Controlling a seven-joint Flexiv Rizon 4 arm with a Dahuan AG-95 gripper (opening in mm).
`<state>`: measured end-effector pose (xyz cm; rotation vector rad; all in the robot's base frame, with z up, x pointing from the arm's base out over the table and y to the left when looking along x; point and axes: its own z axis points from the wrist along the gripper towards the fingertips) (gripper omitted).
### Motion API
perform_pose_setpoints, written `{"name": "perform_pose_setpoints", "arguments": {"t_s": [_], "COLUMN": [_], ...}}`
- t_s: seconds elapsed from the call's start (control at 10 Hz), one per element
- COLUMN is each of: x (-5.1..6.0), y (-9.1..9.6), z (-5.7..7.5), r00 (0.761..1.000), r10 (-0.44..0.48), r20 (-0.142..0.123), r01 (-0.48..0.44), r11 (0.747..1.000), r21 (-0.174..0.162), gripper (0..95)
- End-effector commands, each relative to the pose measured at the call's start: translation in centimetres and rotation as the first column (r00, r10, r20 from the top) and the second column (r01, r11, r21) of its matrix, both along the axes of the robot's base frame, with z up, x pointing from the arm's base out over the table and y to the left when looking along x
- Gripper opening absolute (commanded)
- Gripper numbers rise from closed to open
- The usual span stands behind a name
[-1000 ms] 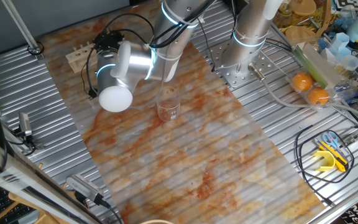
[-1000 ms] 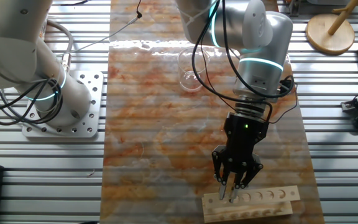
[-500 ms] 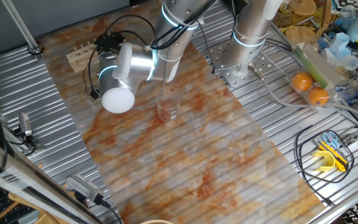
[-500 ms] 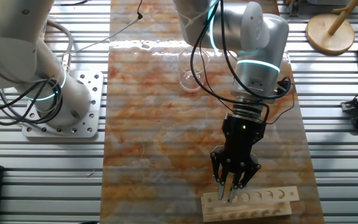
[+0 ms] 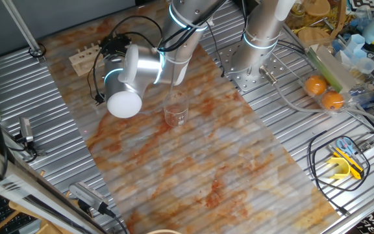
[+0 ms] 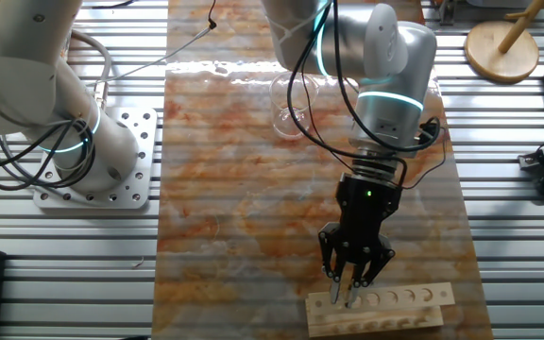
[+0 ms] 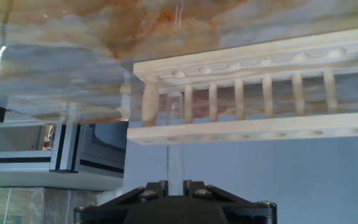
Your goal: Pour out the test tube
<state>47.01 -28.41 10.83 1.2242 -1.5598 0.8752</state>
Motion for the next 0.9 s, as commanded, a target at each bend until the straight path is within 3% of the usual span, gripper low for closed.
{"name": "perform_pose_setpoints", "arguments": {"t_s": [0.1,0.9], "x": [-0.04,-0.09], "y": [-0.07,-0.18], "z": [-0.31,-0.62], "r00": [1.0,1.0], "r10": [-0.001,-0.005], "r20": [0.001,0.016], "r01": [0.001,0.005], "r11": [1.0,1.0], "r21": [0.0,0.001], "gripper": [0.0,0.0]}}
